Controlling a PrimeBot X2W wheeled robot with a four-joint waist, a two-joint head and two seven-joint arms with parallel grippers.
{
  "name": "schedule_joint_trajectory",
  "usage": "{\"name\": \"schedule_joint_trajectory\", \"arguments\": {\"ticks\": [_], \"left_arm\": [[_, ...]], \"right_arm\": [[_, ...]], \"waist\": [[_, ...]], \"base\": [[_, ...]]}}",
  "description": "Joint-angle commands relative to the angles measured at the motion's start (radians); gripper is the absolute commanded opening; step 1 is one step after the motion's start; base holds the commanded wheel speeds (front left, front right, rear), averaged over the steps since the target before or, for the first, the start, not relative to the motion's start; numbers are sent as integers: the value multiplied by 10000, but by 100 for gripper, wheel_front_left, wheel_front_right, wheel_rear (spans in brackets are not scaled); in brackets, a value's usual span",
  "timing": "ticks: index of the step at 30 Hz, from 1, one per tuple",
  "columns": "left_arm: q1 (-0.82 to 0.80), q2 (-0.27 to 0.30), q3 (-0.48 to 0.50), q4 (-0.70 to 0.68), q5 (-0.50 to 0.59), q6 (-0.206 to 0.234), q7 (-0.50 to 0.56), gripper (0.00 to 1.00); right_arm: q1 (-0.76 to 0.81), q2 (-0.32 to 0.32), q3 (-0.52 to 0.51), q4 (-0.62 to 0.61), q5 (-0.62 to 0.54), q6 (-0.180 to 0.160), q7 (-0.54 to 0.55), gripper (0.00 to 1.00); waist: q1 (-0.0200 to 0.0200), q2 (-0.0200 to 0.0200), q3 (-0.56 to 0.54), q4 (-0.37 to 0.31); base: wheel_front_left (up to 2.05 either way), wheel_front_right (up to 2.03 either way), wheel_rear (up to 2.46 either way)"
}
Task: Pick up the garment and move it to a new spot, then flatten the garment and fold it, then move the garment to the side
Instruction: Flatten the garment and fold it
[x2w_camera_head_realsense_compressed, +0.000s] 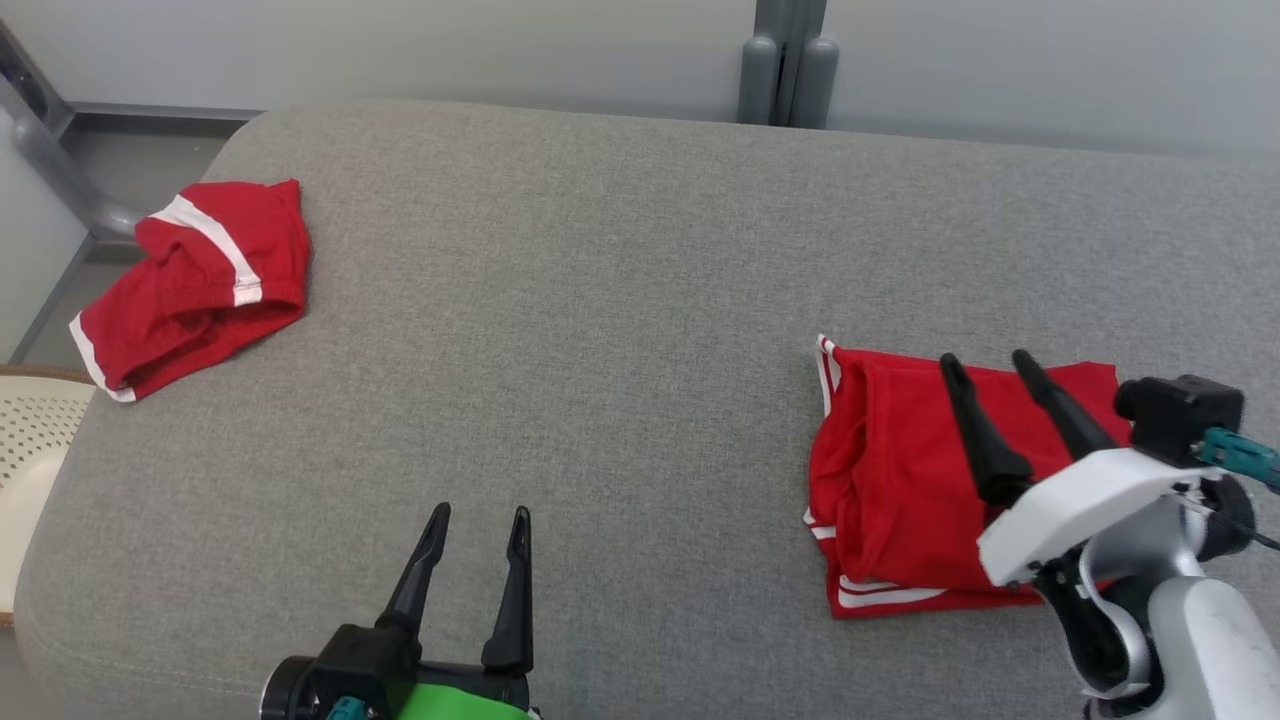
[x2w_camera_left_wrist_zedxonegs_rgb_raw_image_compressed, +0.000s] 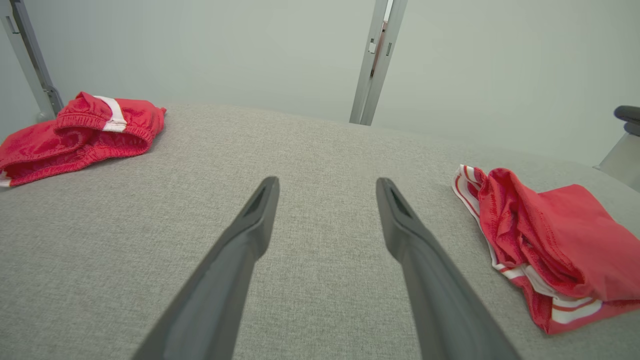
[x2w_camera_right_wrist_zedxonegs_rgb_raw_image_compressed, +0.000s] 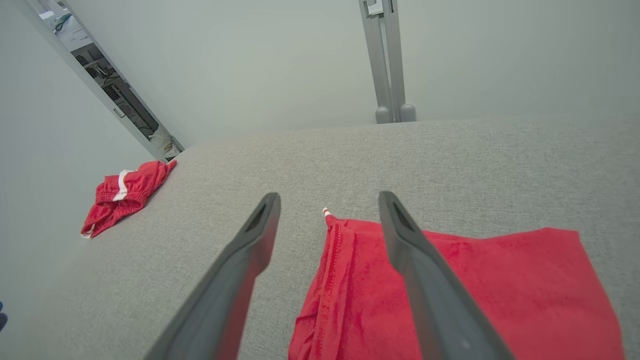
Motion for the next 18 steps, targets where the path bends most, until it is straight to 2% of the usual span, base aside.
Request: {"name": "schedule_joint_trajectory", "arguments": {"ticks": [1, 5, 10, 15, 18], "left_arm": [[56, 13, 103, -77, -102, 107, -28, 100], [242, 15, 339, -207, -30, 309, -28, 100], [508, 15, 703, -357, 45, 504, -28, 100], [798, 14, 965, -616, 126, 607, -28, 100], [927, 14, 1059, -822, 200, 607, -28, 100]], "right_arm": [[253, -288, -189, -206, -241, -5, -372, 100], [826, -922, -517, -338, -717, -9, -1397, 100], [1497, -1429, -614, 264, -991, -5, -2810, 100], [1819, -1757, -132, 1264, -1202, -3, -4596, 100], [1870, -1911, 219, 1671, -1270, -9, -5071, 100]], "waist": [[-1, 0, -206, -186], [-1, 0, -496, -476], [-1, 0, -880, -848], [-1, 0, -1188, -1099], [-1, 0, -1304, -1177]], "base": [[0, 0, 0], [0, 0, 0], [0, 0, 0], [0, 0, 0], [0, 0, 0]]}}
